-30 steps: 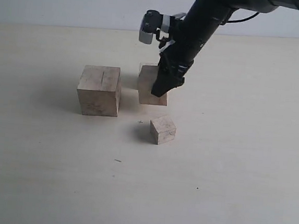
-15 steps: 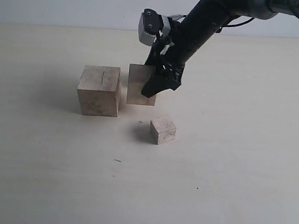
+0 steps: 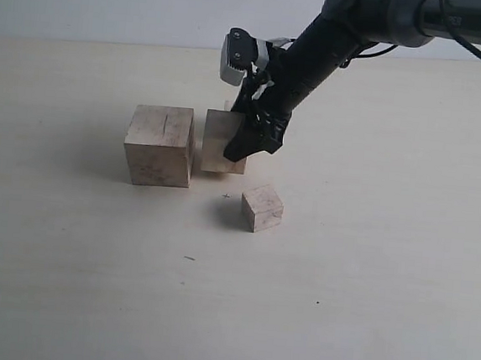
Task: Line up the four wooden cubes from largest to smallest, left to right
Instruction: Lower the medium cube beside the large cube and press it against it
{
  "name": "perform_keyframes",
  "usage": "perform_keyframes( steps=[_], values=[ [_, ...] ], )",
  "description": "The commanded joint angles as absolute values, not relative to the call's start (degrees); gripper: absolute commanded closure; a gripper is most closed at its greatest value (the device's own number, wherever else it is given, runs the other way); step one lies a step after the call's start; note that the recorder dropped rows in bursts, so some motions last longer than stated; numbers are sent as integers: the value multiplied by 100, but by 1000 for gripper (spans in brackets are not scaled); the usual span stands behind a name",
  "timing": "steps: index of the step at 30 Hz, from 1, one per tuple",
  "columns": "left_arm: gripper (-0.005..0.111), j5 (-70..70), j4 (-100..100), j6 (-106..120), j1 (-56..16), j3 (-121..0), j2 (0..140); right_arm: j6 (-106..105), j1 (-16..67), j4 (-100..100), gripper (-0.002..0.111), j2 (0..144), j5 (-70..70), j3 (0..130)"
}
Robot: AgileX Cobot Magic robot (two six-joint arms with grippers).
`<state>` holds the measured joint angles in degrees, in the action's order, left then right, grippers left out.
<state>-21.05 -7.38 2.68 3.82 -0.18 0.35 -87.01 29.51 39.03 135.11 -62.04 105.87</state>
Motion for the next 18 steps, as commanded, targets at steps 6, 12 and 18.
perform_keyframes(
  steps=[6,12,18],
  values=[
    [107,-2043,-732,267,349,0,0,-8760,2939,4056,108,13490,-6092,10614],
    [107,-2043,-732,267,349,0,0,-8760,2939,4248,108,13590,-6067,10614],
    [107,-2043,-732,267,349,0,0,-8760,2939,4280,108,13657,-6067,10614]
  ],
)
